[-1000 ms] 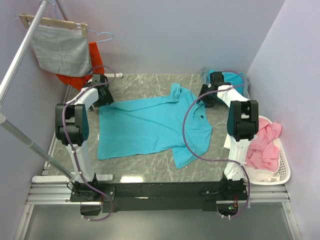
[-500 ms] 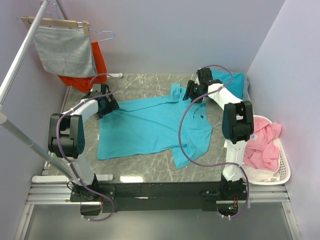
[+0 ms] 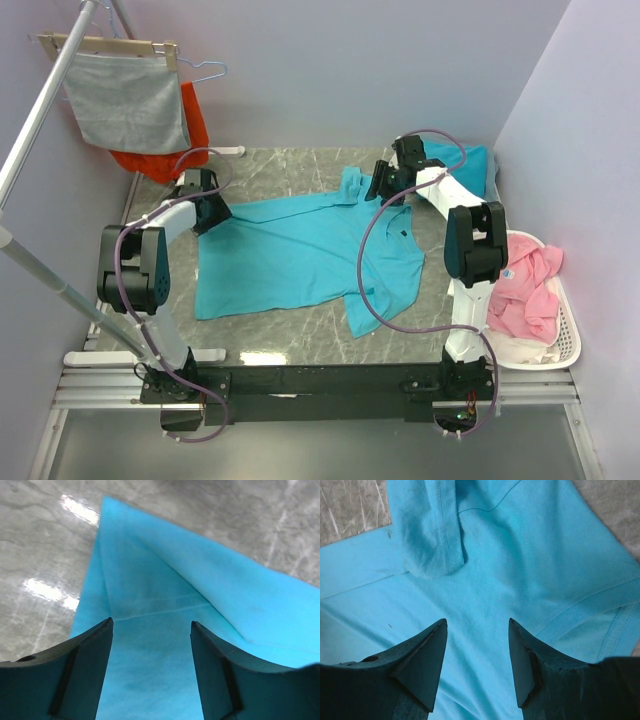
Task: Fold and stack the t-shirts
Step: Fold the tshirt
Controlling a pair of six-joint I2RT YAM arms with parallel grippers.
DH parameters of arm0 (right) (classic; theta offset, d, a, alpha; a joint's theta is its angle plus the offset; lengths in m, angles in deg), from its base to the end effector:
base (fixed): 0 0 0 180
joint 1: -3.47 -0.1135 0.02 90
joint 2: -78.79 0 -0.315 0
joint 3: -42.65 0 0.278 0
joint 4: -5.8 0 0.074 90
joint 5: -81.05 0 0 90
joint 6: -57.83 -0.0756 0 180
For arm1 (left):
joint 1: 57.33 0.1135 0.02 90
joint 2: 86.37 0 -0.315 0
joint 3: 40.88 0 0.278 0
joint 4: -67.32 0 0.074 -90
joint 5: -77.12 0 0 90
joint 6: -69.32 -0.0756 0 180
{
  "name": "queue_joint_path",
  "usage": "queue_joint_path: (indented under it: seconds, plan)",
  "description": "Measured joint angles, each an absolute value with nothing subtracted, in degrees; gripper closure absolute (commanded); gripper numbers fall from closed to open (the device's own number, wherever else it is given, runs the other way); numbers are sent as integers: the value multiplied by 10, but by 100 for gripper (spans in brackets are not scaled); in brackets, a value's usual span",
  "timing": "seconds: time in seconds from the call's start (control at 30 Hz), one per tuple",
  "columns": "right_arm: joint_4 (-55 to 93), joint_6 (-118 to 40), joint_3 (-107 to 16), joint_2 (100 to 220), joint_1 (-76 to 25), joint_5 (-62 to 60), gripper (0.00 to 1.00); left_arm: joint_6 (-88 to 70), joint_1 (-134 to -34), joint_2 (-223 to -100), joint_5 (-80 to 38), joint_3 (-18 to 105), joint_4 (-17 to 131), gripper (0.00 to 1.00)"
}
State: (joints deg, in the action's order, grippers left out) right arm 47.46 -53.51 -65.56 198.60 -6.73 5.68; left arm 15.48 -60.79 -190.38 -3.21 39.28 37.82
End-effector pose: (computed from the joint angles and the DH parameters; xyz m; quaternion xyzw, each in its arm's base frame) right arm 0.5251 0.1139 0.2130 0.0514 0.9408 0.2012 0.2680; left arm 0.4391 -0.0138 0.1876 -0.2917 0.9002 -0.0309 0.3219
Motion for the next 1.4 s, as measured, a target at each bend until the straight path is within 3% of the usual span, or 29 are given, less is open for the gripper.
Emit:
queue_joint_path:
  seconds: [0.33, 0.67, 0.93, 1.4]
  plan:
    - [475, -535, -656, 1986, -67, 57, 41, 156, -595, -1910, -12, 378, 379, 38]
    - [475, -532, -654, 1986, -67, 57, 42, 158, -592, -1927, -6, 377, 391, 55]
    - [470, -530, -646, 1987, -67, 58, 42, 160, -591, -1928, -5, 380, 393, 37]
    - [469, -526, -642, 1991, -67, 66, 42, 160, -588, -1928, 0, 381, 390, 45]
